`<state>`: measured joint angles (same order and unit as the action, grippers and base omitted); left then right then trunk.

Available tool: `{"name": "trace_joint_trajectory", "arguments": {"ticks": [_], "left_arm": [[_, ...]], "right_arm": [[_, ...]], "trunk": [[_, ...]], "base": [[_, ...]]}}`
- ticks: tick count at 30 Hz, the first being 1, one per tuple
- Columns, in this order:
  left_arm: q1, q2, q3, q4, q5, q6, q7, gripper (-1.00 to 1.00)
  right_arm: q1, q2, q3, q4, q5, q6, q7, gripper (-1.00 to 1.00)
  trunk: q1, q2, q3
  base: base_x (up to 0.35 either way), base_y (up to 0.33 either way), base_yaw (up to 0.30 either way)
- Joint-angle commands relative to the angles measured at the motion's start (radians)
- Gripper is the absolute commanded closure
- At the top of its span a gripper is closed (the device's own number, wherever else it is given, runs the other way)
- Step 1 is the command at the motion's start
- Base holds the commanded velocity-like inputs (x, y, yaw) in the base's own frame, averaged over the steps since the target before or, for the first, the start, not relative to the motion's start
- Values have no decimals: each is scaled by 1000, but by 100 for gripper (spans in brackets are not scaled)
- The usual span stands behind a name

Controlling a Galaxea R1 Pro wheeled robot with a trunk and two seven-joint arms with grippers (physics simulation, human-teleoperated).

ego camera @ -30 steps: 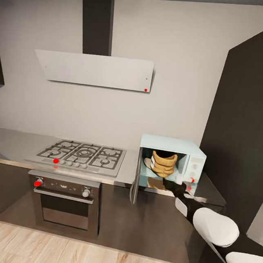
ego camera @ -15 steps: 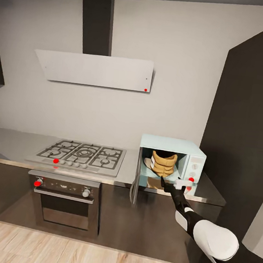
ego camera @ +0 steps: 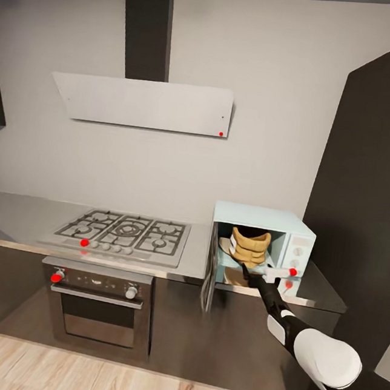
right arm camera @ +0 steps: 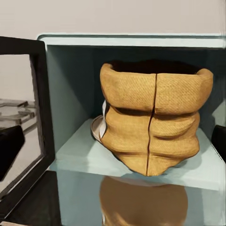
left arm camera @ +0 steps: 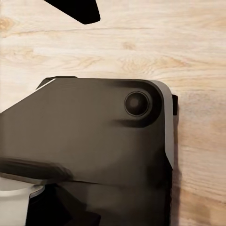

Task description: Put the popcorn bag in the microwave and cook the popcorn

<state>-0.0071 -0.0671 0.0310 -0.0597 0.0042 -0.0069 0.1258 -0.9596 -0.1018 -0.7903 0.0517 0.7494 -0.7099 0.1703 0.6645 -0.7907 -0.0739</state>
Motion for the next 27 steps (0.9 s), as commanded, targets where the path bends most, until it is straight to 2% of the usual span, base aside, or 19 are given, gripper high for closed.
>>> {"name": "trace_joint_trajectory", "arguments": {"ticks": [1,7,14,21,27], "left_arm": [[-1,0,3,0,0,-1,3,-100],[-1,0,3,0,0,-1,3,-100],[-1,0,4,0,0,-1,3,-100],[-1,0,4,0,0,-1,3,-100],[-1,0,4,0,0,-1,3,-100]], "right_arm": [[0,-3,-6,3,-5,-3,9,-100],[3,-5,-6,3,-5,-2,-17,-100],[7,-6,-6,3,-6,-2,-57,-100],[17,-10,-7,3,-9,-3,-104,-100],[66,-13,-6,3,-9,-6,-112,-100]], "trunk": [[0,-1,-2],[0,-1,-2],[0,-1,-2],[0,-1,-2],[0,-1,-2]], "base": [[75,2,0],[217,0,0],[63,0,0],[256,0,0],[24,0,0]]}}
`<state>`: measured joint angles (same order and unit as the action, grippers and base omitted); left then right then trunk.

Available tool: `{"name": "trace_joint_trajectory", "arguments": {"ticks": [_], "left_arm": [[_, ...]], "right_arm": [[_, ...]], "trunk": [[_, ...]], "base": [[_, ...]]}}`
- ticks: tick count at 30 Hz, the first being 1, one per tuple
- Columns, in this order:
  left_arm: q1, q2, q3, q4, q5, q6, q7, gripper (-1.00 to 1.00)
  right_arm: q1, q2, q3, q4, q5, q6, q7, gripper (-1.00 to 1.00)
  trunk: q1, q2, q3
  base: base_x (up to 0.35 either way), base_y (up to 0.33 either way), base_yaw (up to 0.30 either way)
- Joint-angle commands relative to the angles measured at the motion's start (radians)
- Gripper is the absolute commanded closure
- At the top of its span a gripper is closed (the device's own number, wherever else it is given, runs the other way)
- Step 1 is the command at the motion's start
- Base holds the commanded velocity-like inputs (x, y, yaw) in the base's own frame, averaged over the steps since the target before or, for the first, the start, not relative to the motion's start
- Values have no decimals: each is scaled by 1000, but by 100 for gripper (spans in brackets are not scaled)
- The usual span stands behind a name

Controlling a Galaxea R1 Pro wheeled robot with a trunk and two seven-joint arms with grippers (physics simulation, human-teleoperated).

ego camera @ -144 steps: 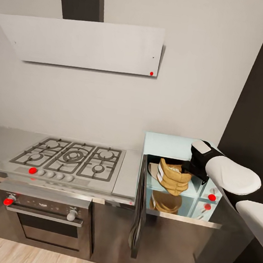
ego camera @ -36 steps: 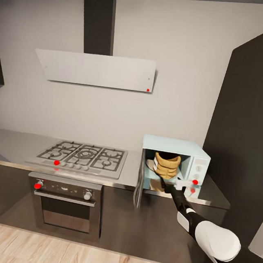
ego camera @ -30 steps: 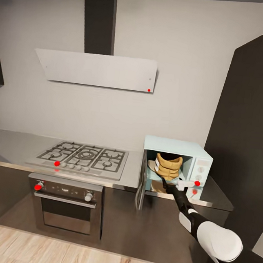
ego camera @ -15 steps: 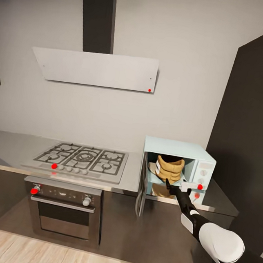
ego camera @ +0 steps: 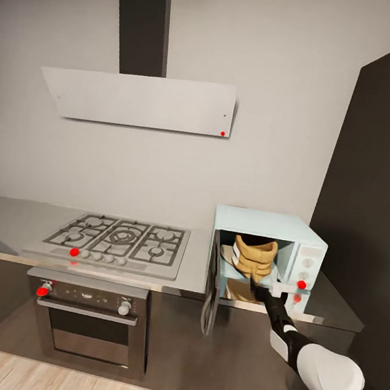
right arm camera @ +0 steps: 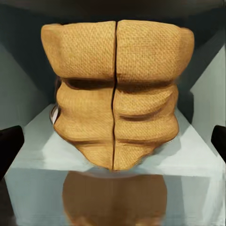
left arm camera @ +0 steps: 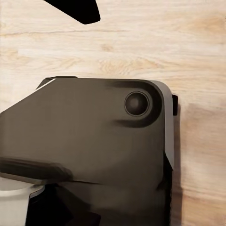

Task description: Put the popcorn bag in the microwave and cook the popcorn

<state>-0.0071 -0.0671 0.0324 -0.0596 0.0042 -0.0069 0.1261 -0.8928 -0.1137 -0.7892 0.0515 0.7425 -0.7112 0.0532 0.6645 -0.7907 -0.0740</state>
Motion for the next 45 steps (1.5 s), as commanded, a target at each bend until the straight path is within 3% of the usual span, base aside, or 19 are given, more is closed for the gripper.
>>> {"name": "trace_joint_trajectory", "arguments": {"ticks": [1,9,18,45], "left_arm": [[-1,0,3,0,0,-1,3,-100],[-1,0,3,0,0,-1,3,-100],[-1,0,3,0,0,-1,3,-100],[-1,0,4,0,0,-2,4,-100]], "right_arm": [[6,-1,-7,4,-2,-6,5,-100],[20,-1,-7,4,-2,-11,5,-100],[20,-1,-8,4,-2,-13,5,-100],[20,-3,-9,2,-2,-11,5,-100]], "trunk": [[0,-1,-2],[0,-1,-2],[0,-1,-2],[0,-1,-2]], "base": [[4,0,0],[24,0,0],[283,0,0],[133,0,0]]}}
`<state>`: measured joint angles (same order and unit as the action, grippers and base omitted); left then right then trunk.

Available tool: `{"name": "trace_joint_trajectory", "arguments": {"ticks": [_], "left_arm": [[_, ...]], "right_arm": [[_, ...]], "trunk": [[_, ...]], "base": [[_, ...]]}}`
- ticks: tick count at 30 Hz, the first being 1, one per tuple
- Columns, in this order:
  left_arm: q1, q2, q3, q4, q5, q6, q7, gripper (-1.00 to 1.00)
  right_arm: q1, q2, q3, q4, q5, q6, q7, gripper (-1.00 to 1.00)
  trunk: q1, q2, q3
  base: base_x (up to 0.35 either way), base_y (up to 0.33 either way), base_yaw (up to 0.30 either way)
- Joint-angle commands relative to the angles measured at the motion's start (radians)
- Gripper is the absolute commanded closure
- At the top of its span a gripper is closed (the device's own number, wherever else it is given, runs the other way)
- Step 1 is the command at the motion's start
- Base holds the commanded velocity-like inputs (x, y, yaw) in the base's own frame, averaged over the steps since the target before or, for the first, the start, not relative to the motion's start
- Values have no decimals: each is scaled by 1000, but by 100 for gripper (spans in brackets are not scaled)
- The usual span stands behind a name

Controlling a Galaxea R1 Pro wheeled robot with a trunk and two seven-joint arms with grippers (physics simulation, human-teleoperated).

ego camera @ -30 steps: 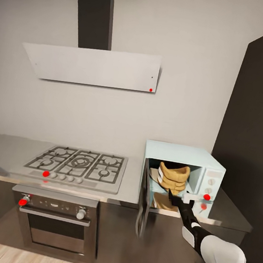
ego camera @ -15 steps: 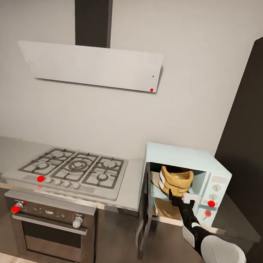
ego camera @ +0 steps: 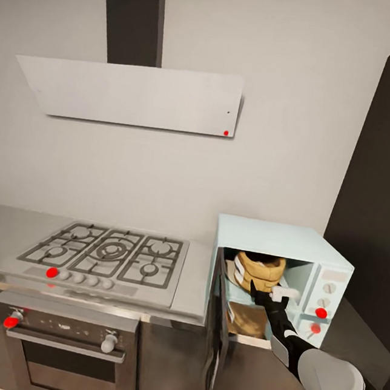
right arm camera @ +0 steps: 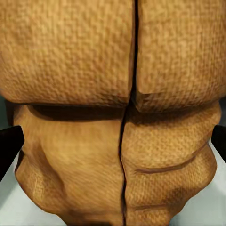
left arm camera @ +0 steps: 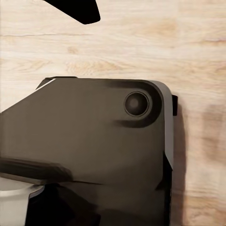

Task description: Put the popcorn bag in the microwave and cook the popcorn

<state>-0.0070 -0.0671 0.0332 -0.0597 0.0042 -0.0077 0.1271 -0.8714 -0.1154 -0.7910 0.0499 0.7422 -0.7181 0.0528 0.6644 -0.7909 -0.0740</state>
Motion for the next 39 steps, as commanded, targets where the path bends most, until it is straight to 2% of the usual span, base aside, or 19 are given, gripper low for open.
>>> {"name": "trace_joint_trajectory", "arguments": {"ticks": [1,14,25,39], "left_arm": [[-1,-1,3,0,0,-1,3,-100],[-1,-1,2,0,0,-1,2,-100],[-1,-4,1,0,0,0,3,-100],[-1,-5,1,0,0,0,3,-100]], "right_arm": [[-1,-1,-7,4,-1,-4,6,-100],[-1,-1,-7,4,-1,-4,6,-100],[-1,-1,-7,4,-1,-4,6,-100],[-1,-1,-7,4,-1,-4,6,-100]], "trunk": [[0,-1,-2],[0,-1,-2],[0,-1,-2],[0,-1,-2]], "base": [[23,0,0],[114,21,0],[3,0,0],[-309,0,0]]}}
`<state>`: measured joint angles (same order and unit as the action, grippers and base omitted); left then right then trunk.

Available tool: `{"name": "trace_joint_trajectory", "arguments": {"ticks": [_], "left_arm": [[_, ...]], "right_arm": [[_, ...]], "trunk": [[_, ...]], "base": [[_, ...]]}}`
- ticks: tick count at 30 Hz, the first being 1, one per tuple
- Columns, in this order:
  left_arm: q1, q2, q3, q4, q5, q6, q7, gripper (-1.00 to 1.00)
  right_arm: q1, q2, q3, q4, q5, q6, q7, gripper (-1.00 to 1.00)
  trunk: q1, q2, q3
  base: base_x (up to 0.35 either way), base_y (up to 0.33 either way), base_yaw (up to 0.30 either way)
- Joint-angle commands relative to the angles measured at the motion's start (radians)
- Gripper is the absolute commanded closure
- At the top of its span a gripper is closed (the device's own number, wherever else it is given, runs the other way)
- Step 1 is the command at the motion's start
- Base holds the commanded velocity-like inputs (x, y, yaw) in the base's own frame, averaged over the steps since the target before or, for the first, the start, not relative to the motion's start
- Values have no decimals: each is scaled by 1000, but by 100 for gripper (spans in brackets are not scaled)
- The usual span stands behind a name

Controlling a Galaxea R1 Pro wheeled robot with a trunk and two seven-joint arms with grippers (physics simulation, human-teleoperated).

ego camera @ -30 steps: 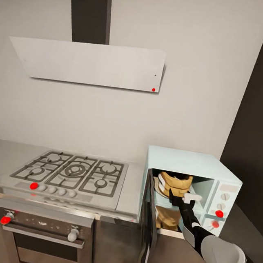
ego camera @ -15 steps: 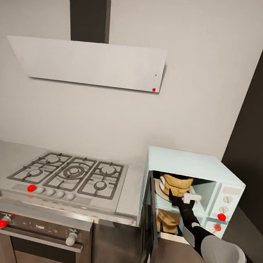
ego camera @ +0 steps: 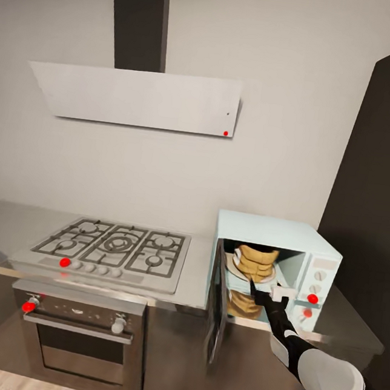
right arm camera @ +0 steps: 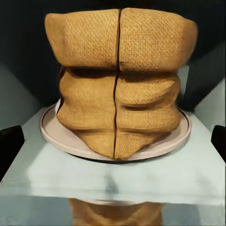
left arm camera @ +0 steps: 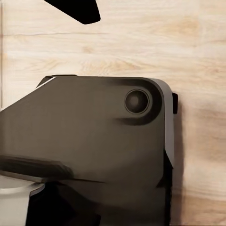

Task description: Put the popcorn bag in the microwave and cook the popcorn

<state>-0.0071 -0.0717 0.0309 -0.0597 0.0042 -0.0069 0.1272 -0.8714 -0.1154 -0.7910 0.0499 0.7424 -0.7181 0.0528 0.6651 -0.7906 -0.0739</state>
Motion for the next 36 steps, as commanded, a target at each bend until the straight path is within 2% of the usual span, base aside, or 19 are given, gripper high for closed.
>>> {"name": "trace_joint_trajectory", "arguments": {"ticks": [1,23,26,28,31,32,36], "left_arm": [[-1,0,3,0,0,-1,2,-100],[-1,1,5,0,0,-2,3,-100],[-1,3,6,0,0,-2,2,-100],[-1,7,5,0,0,-1,3,-100],[-1,36,7,-23,0,-5,7,-100],[-1,45,8,-56,0,-4,7,-100],[-1,68,10,-329,0,6,8,-100]], "right_arm": [[-1,-1,-7,4,-2,-4,6,-100],[-1,-1,-7,4,-2,-3,6,-100],[2,-12,-6,4,-2,-3,6,-100],[21,-20,-6,5,-3,-3,6,-100],[88,-36,-5,5,-3,-3,8,-100],[109,-39,-5,5,-3,-3,9,-100],[273,-56,-5,6,-2,-3,11,-100]], "trunk": [[0,-1,-2],[0,-1,-2],[0,-1,-2],[0,-1,-2],[0,-1,-2],[0,-1,-2],[0,-1,-2]], "base": [[-337,0,0],[-334,0,0],[-94,0,0],[-18,0,0],[-3,0,0],[-1,0,0],[0,0,0]]}}
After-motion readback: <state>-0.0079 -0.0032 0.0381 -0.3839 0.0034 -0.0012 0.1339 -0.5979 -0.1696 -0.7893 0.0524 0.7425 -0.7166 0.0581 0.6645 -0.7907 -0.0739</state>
